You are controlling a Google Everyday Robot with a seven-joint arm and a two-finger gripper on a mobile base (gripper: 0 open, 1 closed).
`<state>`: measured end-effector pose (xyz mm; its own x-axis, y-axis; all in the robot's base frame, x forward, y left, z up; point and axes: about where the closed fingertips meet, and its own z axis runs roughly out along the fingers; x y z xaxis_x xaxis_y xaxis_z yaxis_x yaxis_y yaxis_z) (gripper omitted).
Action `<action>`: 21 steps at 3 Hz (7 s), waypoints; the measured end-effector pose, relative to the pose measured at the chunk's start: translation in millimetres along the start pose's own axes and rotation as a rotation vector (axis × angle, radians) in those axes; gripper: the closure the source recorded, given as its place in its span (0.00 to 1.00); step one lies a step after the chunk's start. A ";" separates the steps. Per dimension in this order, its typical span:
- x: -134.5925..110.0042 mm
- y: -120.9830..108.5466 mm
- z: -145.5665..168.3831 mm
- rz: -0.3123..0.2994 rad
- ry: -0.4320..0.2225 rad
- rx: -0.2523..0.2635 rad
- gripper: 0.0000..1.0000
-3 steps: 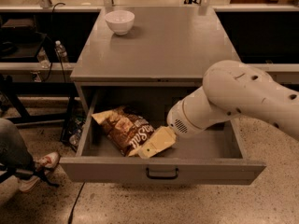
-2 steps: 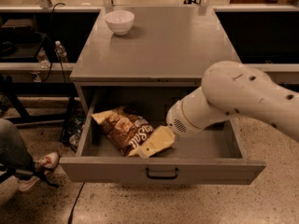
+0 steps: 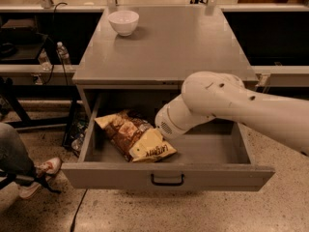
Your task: Pick brown chip bag from top drawer and place on counter
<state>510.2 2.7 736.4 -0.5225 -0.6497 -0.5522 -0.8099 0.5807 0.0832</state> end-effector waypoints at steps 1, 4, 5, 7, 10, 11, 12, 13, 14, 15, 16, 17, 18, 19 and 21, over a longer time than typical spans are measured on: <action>-9.4 -13.9 41.9 0.003 -0.009 0.002 0.00; -12.3 -45.2 126.2 0.091 -0.057 -0.054 0.18; -12.9 -38.8 125.8 0.093 -0.067 -0.072 0.43; -17.6 -28.4 106.3 0.072 -0.120 -0.128 0.88; -22.5 -7.7 -52.5 -0.086 -0.364 -0.110 1.00; -23.8 -7.0 -51.5 -0.088 -0.364 -0.112 1.00; -25.4 -8.0 -53.4 -0.093 -0.366 -0.105 1.00; -57.0 -41.1 -107.5 -0.161 -0.447 0.049 1.00; -94.9 -69.6 -159.4 -0.226 -0.529 0.168 1.00; -95.3 -69.9 -159.4 -0.227 -0.529 0.169 1.00; -106.2 -80.2 -159.4 -0.251 -0.523 0.194 1.00; -138.8 -128.4 -167.0 -0.280 -0.521 0.269 1.00; -174.4 -178.1 -170.7 -0.272 -0.550 0.316 1.00; -198.8 -244.0 -152.5 -0.205 -0.552 0.374 0.98; -203.1 -302.9 -122.5 -0.092 -0.538 0.405 0.52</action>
Offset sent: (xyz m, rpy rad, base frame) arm 0.0893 0.0422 -0.1040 0.0814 0.0188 -0.0488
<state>829.0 -101.4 925.0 -0.1661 -0.4316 -0.8867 -0.6259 0.7409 -0.2434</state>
